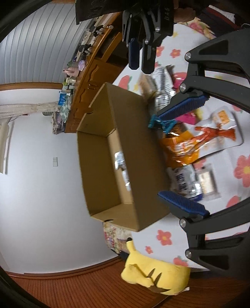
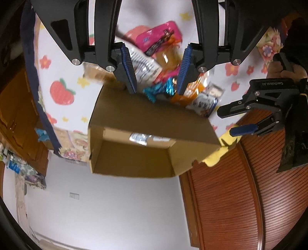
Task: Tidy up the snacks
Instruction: 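Move left gripper to the orange chicken-feet packet while right gripper grasps the pink-wrapped snack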
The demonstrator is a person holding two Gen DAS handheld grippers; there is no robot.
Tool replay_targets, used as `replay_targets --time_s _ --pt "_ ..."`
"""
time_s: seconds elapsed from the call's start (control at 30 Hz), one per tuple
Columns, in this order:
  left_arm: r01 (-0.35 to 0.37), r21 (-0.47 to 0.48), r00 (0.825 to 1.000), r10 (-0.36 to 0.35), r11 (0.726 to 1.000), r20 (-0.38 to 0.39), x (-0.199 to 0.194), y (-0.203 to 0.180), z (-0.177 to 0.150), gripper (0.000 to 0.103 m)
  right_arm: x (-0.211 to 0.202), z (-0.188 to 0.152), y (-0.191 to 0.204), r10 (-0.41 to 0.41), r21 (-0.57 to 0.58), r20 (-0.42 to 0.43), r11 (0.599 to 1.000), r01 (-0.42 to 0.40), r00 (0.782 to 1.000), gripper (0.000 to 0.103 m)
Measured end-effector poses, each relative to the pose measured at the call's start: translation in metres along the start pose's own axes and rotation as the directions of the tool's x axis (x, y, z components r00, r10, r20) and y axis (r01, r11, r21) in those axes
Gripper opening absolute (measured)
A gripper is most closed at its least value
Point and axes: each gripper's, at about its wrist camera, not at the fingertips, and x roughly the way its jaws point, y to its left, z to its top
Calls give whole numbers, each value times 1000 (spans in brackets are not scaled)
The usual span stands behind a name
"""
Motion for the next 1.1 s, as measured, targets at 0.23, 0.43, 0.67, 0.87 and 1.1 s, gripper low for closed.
replay_targets --time_s 0.23,0.43,0.67,0.87,1.1 --pt "4 -15 1000 -5 1000 -25 -5 3 -28 78 25 -21 9 11 10 -54 1000 -11 998 61" --pt "-3 -22 998 2 1000 -59 -2 9 -46 78 49 -31 16 26 -3 -103 1000 -27 994 61" --pt "-9 -32 997 7 999 -76 -7 16 -60 78 73 -42 22 -1 -51 -182 999 -8 983 65" --pt "0 -37 997 -3 999 -77 -7 21 -63 78 76 -43 29 12 -70 -221 997 -29 975 68" --pt "22 -63 997 -27 998 -76 -2 22 -64 78 85 -45 37 -21 -100 -253 995 -5 967 65"
